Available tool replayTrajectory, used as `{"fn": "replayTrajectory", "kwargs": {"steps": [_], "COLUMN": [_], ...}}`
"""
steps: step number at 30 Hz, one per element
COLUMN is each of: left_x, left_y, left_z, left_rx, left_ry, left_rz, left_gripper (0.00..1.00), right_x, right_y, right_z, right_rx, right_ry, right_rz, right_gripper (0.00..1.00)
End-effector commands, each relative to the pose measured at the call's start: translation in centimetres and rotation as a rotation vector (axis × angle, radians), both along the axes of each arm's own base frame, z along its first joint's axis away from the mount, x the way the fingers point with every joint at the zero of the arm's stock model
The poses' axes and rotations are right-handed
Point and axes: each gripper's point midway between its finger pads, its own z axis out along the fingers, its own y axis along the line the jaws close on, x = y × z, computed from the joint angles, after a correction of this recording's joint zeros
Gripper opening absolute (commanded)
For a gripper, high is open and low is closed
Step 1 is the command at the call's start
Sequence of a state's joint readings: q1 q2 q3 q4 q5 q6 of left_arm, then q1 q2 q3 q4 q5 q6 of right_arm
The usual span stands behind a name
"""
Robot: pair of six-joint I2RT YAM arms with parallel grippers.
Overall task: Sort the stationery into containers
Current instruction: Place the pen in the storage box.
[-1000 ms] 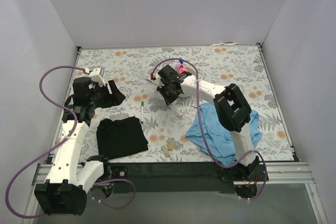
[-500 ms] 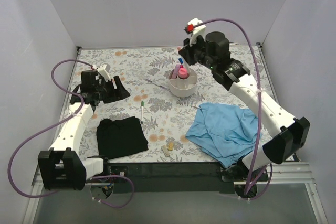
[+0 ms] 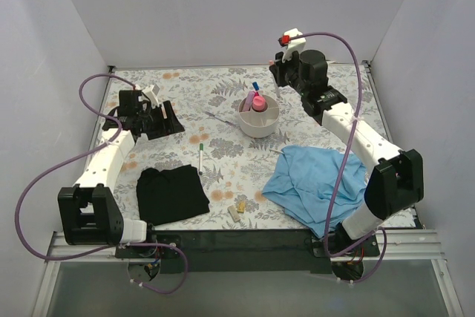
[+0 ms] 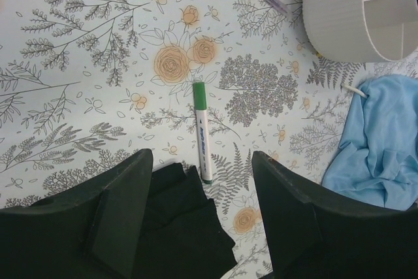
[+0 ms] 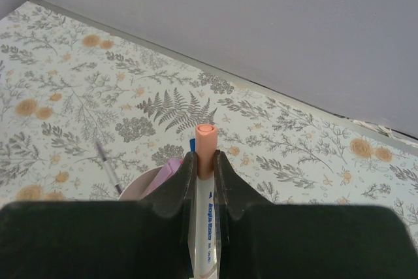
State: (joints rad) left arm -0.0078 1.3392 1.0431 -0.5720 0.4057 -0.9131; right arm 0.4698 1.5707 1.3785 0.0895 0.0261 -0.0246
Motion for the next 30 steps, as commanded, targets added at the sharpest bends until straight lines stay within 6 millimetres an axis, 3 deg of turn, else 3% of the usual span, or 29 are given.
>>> {"fn": "replayTrajectory", "kwargs": {"steps": [1, 8, 18, 30], "left_x": [-0.1, 0.5, 1.1, 2.7], "left_y": [0.3, 0.9, 1.1, 0.9], "left_z": [0.0, -1.4, -2.8, -2.9], "left_rx": [0.033, 0.091, 0.113, 0.101], "left_ry": [0.003, 0.035, 0.073, 0.068], "left_rz": [-0.042, -0.073, -0.097, -0.098], "left_gripper": [0.62, 0.61, 0.61, 0.61], "right_x": [2.1, 4.4, 7.8, 7.4], "right_y": [0.3, 1.7, 2.5, 2.8], "right_z": [1.8, -2.3, -6.2, -8.3], "right_rx": [0.078, 0.089, 0.084, 0.056], "right_ry": [-0.113, -0.059, -0.024, 0.007], "right_rz": [-0.005, 0.046, 0.061, 0.095], "right_gripper": [0.01, 0.01, 0.01, 0.01]}}
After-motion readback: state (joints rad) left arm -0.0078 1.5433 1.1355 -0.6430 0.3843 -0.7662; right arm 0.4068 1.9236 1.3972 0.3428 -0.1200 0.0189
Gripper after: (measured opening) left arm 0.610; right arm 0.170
